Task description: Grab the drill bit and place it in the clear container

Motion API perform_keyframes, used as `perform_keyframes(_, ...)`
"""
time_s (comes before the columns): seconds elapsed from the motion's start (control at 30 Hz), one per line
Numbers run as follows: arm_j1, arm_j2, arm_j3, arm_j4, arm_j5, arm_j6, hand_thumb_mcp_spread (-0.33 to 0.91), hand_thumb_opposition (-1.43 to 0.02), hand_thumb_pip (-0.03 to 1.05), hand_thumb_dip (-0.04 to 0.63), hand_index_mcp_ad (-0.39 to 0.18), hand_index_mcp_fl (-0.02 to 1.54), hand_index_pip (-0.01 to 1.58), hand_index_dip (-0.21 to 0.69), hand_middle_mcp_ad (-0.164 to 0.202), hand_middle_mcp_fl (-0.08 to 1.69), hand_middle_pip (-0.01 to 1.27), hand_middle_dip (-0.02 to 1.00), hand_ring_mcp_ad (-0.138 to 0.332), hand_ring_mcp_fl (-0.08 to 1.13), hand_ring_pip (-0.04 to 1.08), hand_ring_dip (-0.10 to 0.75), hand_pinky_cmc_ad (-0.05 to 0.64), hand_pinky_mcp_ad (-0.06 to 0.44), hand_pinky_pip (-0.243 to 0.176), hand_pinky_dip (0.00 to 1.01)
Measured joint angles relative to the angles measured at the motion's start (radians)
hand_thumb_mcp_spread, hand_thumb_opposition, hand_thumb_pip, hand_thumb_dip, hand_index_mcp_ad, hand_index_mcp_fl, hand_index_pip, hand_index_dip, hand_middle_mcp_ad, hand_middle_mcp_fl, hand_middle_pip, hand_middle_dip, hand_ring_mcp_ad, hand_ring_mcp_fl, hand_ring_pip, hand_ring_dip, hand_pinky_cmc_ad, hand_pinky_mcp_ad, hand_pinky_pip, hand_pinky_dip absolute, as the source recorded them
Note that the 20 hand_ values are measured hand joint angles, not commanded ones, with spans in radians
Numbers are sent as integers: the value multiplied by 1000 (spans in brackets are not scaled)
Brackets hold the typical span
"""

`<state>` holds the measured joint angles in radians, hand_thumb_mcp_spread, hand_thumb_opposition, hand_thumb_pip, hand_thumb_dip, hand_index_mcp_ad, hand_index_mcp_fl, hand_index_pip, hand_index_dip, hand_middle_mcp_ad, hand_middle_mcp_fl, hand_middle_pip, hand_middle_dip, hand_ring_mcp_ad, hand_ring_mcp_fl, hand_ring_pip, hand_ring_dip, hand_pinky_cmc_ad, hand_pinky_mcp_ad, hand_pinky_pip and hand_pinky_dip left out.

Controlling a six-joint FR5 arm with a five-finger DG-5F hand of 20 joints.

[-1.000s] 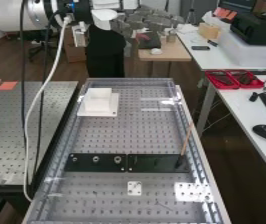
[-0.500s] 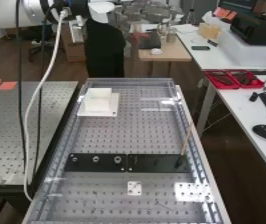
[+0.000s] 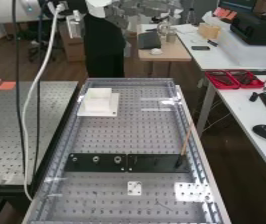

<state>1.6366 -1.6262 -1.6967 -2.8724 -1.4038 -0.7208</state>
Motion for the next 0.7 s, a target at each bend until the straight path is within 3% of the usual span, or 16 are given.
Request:
perform_keyframes(0.13,7,16,-11,7,7,-4,271,-668,269,103,-47,321,35,559,59,222,106,255,180,51,112,84,286,126,-86,197)
perform_keyframes(0.2,12,23,-20,9,16,-12,241,-648,255,84,-7,305,37,525,63,220,106,257,180,47,112,84,286,131,-86,199)
perform_keyframes(0.3,17,36,-37,21,25,-34,211,-653,251,51,2,291,45,459,66,222,120,246,202,45,110,84,302,136,-86,202)
perform_keyframes(0.57,37,83,-72,38,78,-61,175,-665,251,33,9,309,66,422,91,302,126,243,211,68,108,84,354,164,-82,215)
perform_keyframes(0.6,37,84,-73,36,82,-61,175,-663,251,30,9,309,66,421,89,302,124,239,215,68,120,84,360,187,-75,211)
perform_keyframes(0.7,35,85,-74,35,38,-58,176,-663,251,30,16,328,66,419,89,298,126,237,234,65,126,84,365,185,-80,211)
